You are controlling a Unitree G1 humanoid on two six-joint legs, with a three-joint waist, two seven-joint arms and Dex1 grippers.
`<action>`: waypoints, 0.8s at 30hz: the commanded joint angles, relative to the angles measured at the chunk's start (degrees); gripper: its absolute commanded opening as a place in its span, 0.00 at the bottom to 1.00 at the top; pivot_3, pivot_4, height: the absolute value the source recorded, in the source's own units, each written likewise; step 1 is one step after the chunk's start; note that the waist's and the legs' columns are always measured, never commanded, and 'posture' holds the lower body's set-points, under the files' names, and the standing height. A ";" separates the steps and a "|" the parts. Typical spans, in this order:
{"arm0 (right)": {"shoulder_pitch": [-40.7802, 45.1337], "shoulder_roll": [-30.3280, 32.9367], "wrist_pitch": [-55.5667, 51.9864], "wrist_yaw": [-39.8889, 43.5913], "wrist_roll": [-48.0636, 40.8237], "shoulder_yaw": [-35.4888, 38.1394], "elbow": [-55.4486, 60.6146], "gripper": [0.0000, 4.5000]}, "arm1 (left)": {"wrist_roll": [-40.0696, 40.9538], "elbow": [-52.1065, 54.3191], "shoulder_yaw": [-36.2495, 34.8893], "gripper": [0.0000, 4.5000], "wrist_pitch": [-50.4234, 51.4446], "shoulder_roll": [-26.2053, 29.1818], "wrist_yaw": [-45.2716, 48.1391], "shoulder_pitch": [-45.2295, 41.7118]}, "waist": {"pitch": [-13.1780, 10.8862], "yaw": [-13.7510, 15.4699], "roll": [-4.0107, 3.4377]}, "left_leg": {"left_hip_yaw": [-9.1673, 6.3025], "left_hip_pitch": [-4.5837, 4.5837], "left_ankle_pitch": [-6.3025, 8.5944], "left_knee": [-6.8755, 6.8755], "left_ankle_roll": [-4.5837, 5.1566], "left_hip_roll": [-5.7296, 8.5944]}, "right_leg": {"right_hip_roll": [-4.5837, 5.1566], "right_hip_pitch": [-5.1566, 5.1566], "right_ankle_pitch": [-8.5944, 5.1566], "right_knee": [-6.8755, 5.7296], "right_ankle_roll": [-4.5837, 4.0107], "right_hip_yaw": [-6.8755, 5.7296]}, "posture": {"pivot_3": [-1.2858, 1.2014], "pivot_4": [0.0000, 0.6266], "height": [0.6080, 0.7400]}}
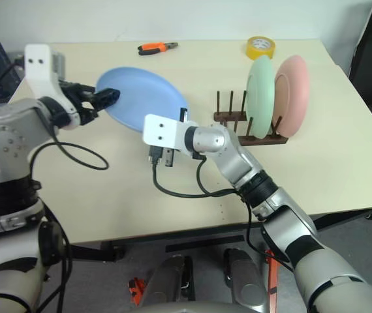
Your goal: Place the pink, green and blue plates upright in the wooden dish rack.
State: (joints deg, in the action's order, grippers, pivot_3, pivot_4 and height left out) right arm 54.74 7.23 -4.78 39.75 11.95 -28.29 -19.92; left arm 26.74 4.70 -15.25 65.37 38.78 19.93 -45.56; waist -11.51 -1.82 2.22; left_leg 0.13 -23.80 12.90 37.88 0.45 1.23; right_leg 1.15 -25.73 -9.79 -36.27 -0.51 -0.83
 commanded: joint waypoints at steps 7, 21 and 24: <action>0.58 -1.96 1.57 -0.28 -4.87 6.49 -0.63 0.00 | 11.27 9.83 -18.74 0.80 -11.62 11.91 16.77 4.72 | 0.00 0.02 0.02 | 0.00 -0.02 0.00 -0.06 -0.03 -0.01 | 0.01 -0.05 -0.11 0.00 -0.16 -0.02 | 0.52 0.24 1.00; 14.06 -2.82 -18.80 -3.70 -36.76 37.83 -3.97 0.00 | 22.11 18.09 -26.28 0.80 -15.27 11.81 26.76 30.61 | 0.00 0.41 0.17 | -0.08 0.33 -0.03 0.05 -0.06 0.00 | 0.04 0.11 -0.67 -0.54 -0.63 -0.08 | 0.52 0.24 1.00; 15.63 0.75 -24.55 -4.14 -40.73 40.86 -1.68 0.00 | 19.94 20.18 -20.37 0.80 -18.41 11.63 27.38 32.90 | 0.00 0.50 0.16 | -0.09 0.37 -0.04 0.04 -0.06 -0.01 | 0.04 0.14 -0.70 -0.57 -0.68 -0.09 | 0.52 0.24 1.00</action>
State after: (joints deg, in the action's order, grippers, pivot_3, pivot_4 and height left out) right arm 68.28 6.71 -26.48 35.96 -25.61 10.29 -24.81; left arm 47.47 21.87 -37.48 49.87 49.94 46.71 -12.39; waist -11.52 -1.32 2.38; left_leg 0.07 -23.44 12.87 37.92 0.40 1.22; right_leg 1.19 -25.59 -10.50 -36.84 -1.18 -0.91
